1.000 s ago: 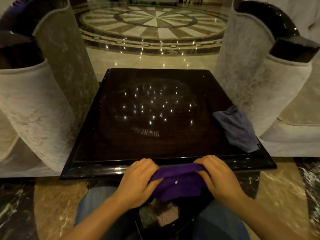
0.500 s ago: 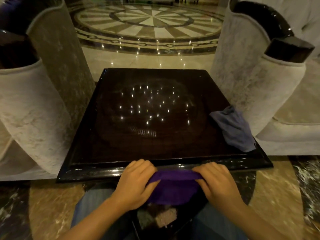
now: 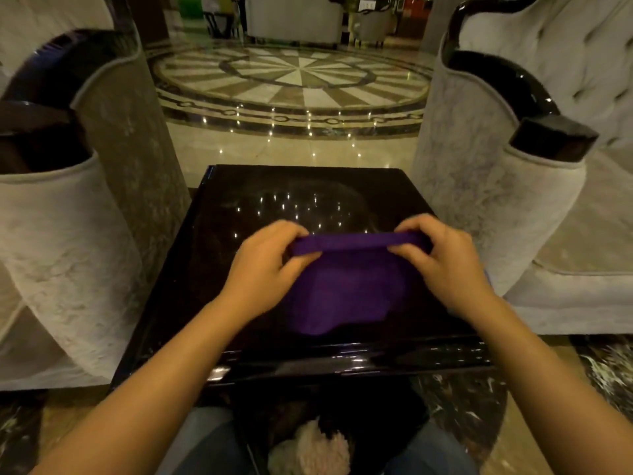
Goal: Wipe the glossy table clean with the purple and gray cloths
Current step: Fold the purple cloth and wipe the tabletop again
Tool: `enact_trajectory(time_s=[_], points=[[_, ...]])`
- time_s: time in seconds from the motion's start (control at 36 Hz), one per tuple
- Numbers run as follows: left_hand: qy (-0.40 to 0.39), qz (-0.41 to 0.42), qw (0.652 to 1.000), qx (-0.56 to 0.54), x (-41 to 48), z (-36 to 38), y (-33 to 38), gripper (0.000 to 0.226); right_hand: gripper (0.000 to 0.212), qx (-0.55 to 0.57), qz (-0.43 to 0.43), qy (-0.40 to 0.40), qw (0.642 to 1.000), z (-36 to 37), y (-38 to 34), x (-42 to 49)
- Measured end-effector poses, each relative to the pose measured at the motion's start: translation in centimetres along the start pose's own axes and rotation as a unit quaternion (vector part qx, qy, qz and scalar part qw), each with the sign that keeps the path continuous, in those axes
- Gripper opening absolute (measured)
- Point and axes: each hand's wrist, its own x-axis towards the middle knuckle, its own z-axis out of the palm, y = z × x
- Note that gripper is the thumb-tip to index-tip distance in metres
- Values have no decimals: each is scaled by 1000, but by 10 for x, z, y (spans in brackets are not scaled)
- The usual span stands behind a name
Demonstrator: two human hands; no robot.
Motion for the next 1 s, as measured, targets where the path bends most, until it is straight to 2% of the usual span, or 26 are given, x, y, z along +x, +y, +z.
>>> enact_trajectory(time_s=[0.11,0.19,0.31,0.39,0.47,0.53,0.67,0.75,0.86,0.94,1.0], points=[[26,13,999,41,37,-10,-8,14,12,-12,-49,37,998,-6,-9,41],[-1,-28,999,19,40,-10,-20,13,14,-32,-48,-2,998,1,-5,50],[-125,-99,987,-11,19,-1,-42,17,17,-22,-16,-140,990,22,12,32],[-251,-128,959,-15,-4,6,-55,18,19,-17,5,-277,961,40,25,9],[-311,-158,936,-57,-20,10,-65,23,19,5,33,-368,929,47,33,-2],[-310,-186,929,-84,-22,10,-71,20,17,18,45,-384,922,48,34,2],[-198,-229,950,-75,-5,21,-83,9,23,13,85,-323,942,57,40,29],[-179,-245,953,16,-1,35,-88,34,50,-45,78,-323,942,70,45,33],[-189,-263,938,123,-6,46,-97,62,71,-132,-20,-396,908,91,48,25],[-189,-222,940,176,-11,47,-107,59,71,-169,-63,-460,869,103,48,23],[-189,-205,940,195,-14,44,-115,53,67,-166,-63,-478,860,105,47,26]])
